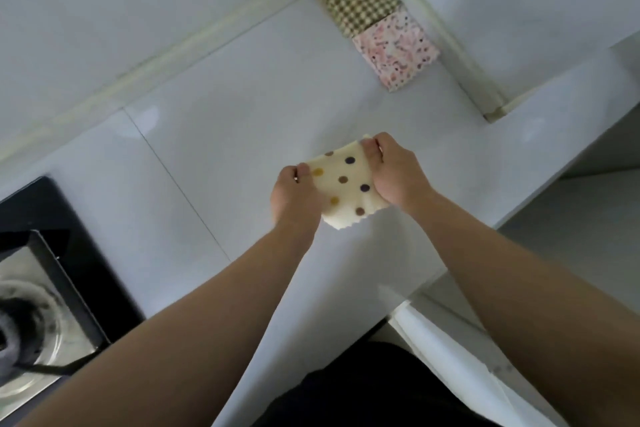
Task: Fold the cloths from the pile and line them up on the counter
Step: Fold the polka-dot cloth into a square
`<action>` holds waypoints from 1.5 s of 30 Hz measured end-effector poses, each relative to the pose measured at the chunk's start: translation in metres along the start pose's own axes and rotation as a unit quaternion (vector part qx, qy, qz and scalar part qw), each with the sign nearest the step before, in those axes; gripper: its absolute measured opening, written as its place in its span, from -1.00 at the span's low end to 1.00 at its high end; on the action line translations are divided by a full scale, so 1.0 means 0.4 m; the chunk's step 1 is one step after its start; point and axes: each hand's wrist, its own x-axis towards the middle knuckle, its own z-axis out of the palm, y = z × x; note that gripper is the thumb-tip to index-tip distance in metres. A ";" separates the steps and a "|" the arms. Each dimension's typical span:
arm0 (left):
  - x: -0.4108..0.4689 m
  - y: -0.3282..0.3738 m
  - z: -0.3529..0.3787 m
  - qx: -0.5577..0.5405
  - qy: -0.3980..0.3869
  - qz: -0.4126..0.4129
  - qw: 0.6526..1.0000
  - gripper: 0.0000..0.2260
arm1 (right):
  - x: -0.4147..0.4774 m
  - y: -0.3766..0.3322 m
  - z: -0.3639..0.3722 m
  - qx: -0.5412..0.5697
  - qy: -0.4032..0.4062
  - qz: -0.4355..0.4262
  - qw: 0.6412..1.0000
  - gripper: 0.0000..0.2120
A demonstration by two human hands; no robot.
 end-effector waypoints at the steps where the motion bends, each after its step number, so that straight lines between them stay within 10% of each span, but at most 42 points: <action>1: -0.002 0.021 0.023 0.001 -0.018 0.004 1.000 -0.75 | 0.017 0.015 -0.027 -0.011 0.008 -0.009 1.000 -0.63; 10: -0.001 0.130 0.142 0.193 -0.072 0.147 0.967 -0.70 | 0.126 0.141 -0.185 -0.136 0.176 -0.062 0.973 -0.69; 15: 0.009 0.089 0.192 0.442 -0.086 0.536 0.714 -0.66 | 0.110 0.187 -0.162 -0.151 0.171 -0.193 0.955 -0.73; 22: 0.053 0.080 0.251 0.542 -0.145 0.536 0.631 -0.50 | 0.135 0.231 -0.164 -0.303 0.121 -0.208 0.922 -0.58; 45: 0.131 0.245 0.315 0.483 -0.256 0.524 0.653 -0.47 | 0.234 0.152 -0.266 -0.354 0.087 -0.056 0.930 -0.50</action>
